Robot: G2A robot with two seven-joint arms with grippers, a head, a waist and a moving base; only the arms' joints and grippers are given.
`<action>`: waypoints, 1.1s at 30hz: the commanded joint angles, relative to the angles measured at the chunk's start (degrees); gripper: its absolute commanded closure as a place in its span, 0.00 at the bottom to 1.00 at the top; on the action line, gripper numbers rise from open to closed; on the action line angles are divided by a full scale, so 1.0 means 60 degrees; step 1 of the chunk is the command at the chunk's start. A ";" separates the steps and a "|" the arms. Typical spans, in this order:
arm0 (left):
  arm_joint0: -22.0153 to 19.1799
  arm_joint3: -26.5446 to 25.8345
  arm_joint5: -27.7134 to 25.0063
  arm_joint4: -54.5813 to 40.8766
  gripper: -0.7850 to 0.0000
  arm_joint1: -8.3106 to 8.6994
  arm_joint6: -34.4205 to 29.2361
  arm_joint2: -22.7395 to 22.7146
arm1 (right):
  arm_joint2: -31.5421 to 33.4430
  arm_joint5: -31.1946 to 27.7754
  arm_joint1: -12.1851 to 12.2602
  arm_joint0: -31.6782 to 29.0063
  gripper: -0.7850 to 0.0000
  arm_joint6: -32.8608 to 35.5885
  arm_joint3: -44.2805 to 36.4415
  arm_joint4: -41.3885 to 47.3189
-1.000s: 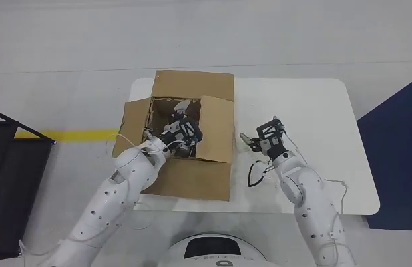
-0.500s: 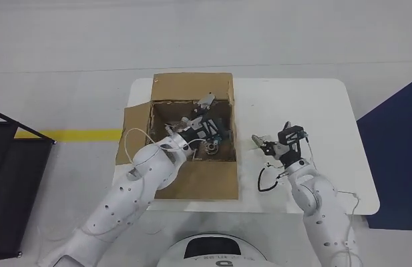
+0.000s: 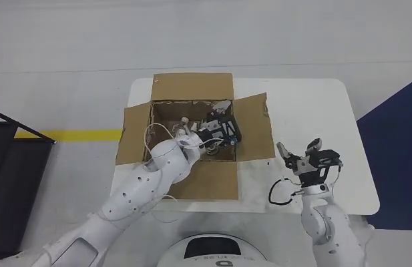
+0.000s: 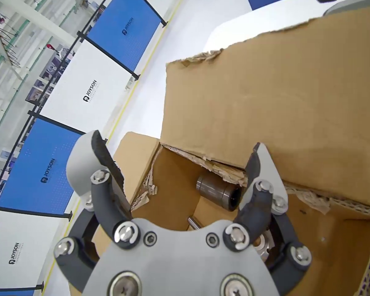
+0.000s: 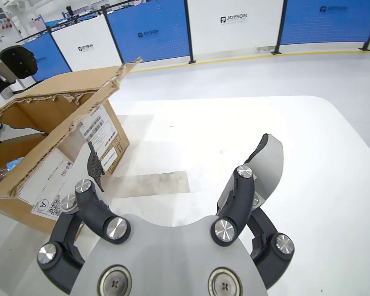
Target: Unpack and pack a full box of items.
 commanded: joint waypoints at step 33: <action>0.4830 -0.1179 -0.0472 -0.3493 0.00 0.1147 0.3043 -0.8371 | -0.2668 -0.1961 0.0029 0.5877 0.00 0.6586 0.0182 -0.0602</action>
